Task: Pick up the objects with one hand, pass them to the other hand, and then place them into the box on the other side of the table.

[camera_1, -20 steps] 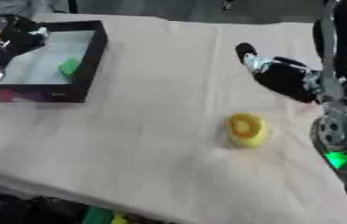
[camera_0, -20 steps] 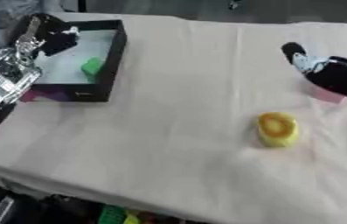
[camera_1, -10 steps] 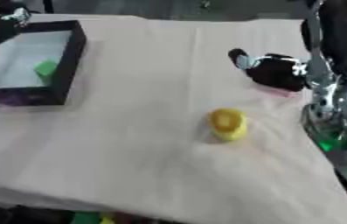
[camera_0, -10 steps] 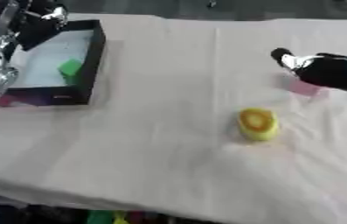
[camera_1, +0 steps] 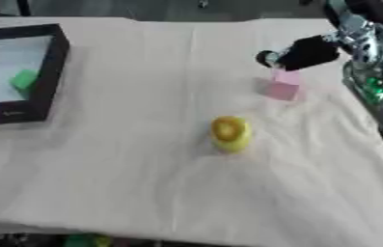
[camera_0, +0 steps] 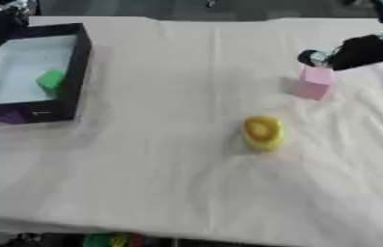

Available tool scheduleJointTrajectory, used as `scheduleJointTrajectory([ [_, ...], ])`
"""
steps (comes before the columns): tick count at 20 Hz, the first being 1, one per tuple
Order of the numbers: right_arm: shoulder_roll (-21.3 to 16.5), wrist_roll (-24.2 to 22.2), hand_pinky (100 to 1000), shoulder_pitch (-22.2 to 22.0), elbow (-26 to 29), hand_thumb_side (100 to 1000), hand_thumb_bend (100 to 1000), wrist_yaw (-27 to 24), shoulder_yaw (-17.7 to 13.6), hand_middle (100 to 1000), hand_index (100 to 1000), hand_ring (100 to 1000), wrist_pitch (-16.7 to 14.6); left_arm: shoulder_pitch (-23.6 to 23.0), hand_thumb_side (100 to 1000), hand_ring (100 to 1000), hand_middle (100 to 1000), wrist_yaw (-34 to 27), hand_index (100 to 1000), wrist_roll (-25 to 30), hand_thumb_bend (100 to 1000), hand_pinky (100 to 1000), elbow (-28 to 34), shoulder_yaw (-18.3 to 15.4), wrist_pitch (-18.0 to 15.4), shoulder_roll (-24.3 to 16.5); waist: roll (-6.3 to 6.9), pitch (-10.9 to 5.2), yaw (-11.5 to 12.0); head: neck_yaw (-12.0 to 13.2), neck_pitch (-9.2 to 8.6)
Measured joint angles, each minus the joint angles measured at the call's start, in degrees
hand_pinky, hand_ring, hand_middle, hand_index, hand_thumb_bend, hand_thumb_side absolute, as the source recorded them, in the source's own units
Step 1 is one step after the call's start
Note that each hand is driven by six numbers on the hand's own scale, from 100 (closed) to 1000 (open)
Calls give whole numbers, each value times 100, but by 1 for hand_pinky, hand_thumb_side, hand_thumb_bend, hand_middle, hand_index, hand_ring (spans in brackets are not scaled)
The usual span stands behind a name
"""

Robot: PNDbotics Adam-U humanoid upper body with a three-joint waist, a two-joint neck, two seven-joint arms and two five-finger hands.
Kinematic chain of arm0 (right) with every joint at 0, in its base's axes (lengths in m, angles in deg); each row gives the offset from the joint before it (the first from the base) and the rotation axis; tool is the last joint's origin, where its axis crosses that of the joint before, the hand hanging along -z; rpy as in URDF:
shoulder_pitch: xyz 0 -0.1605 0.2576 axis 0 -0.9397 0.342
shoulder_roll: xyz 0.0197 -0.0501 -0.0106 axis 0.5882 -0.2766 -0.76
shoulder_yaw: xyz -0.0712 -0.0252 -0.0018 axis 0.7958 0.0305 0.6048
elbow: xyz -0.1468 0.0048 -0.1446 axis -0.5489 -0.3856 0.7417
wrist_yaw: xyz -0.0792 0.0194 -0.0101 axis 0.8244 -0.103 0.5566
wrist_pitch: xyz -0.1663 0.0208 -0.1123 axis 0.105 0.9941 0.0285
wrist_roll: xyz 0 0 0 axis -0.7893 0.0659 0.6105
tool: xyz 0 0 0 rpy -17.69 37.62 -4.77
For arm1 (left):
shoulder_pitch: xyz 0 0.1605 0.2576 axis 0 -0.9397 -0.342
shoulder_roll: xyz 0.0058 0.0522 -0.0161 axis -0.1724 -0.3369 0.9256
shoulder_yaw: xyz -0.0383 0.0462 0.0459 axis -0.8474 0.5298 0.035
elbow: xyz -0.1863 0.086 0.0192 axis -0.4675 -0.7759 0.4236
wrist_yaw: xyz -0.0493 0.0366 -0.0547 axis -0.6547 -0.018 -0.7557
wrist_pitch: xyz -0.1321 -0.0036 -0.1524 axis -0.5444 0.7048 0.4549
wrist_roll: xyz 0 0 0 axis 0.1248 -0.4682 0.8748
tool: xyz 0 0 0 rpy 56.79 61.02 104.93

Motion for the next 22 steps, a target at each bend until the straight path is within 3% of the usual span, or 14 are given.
scheduleJointTrajectory([
  [14, -154, -436, 885, 575, -1746, 127, 576, -890, 25, 909, 842, 974, -322, 151, 610, 771, 680, -17, 760, -83, 100, 1000, 53, -1, -83, 6, -32, 8, 166, -300, -58],
  [22, -58, -605, 903, 594, -2436, 158, 602, -1172, 33, 912, 868, 981, -490, 208, 607, 770, 678, -17, 757, -66, 100, 1000, 53, 0, -66, 12, -32, 8, 211, -413, -85],
])
